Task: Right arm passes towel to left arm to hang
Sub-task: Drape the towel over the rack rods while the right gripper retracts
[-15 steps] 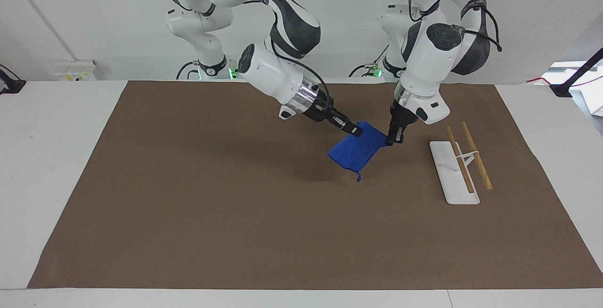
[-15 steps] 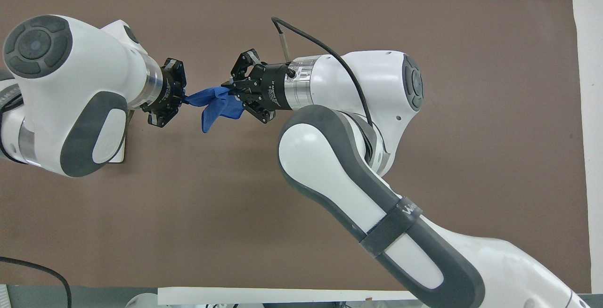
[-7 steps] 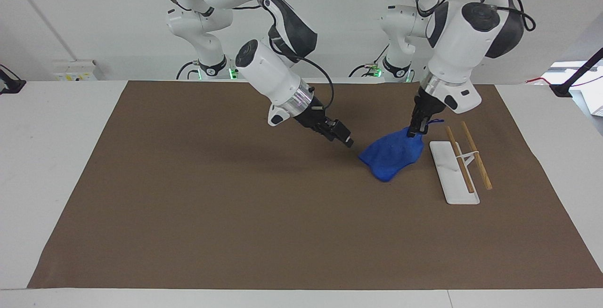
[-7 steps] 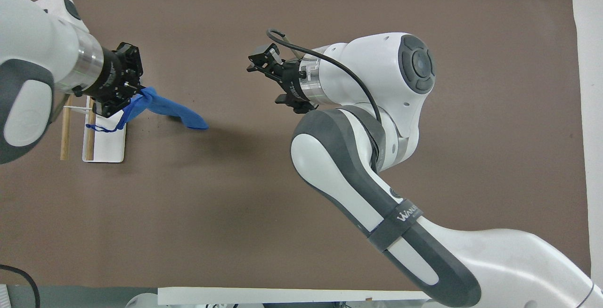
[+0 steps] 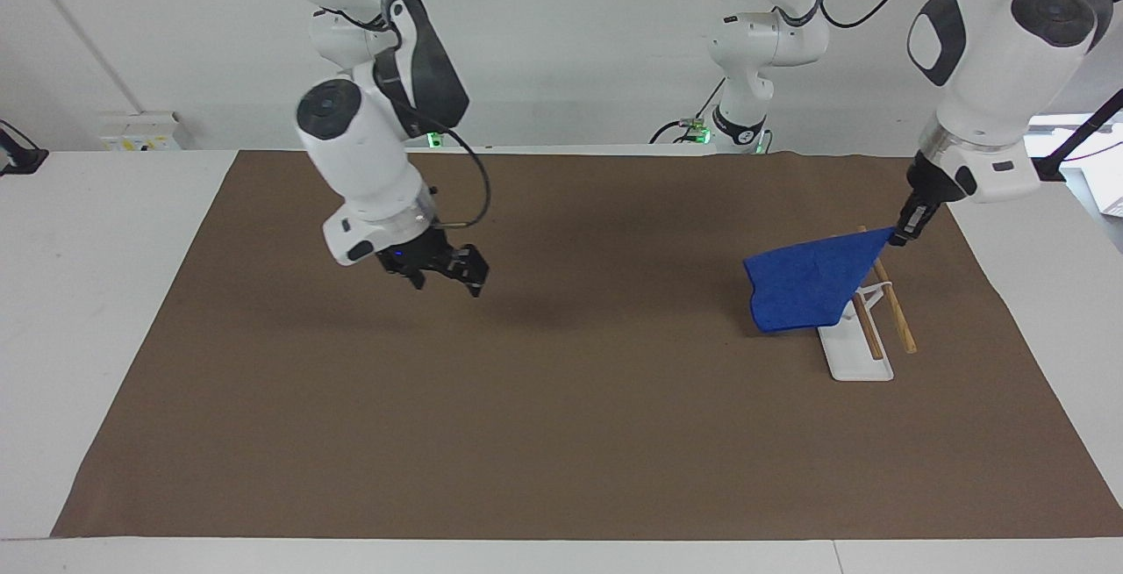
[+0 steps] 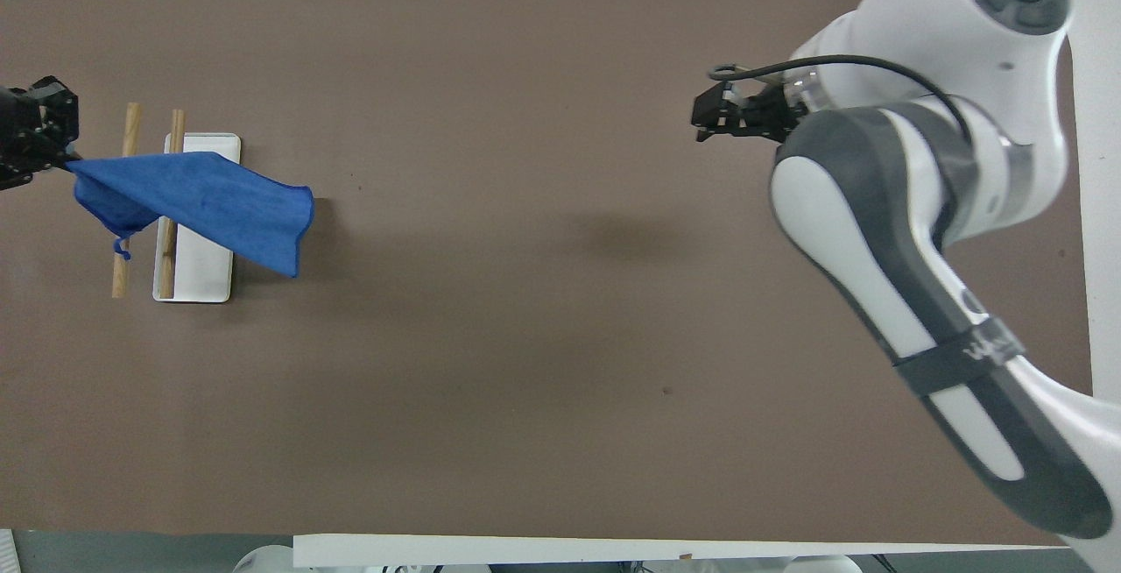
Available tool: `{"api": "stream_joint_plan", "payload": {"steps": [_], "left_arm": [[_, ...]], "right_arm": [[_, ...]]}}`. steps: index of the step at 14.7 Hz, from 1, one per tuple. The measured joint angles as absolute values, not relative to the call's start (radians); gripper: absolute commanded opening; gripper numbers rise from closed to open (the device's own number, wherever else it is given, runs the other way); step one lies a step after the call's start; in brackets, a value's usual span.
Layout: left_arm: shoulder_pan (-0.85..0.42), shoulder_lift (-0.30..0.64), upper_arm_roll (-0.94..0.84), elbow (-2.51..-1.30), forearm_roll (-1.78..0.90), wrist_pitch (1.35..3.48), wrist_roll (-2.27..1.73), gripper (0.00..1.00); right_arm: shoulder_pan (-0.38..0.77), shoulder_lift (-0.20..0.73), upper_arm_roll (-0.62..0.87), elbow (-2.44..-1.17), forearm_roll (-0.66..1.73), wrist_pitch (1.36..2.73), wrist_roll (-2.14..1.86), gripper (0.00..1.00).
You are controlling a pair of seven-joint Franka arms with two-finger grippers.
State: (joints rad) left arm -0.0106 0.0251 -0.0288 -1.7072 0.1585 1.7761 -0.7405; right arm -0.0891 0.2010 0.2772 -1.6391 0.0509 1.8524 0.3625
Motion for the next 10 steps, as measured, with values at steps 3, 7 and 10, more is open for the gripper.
{"api": "stream_joint_plan", "payload": {"steps": [3, 7, 10], "left_arm": [[0.067, 0.025, -0.027, -1.78, 0.24, 1.924, -0.63, 0.0], [0.119, 0.033, -0.028, -1.866, 0.289, 2.09, -0.605, 0.0], [0.167, 0.044, -0.028, -1.889, 0.3, 2.17, -0.557, 0.0]], "right_arm": [[-0.199, 0.129, 0.276, -1.613, -0.036, 1.713, 0.191, 1.0], [-0.229, 0.073, 0.275, -1.514, -0.104, 1.519, 0.153, 1.0], [-0.265, 0.056, 0.257, -1.373, -0.106, 1.317, 0.132, 1.0]]}}
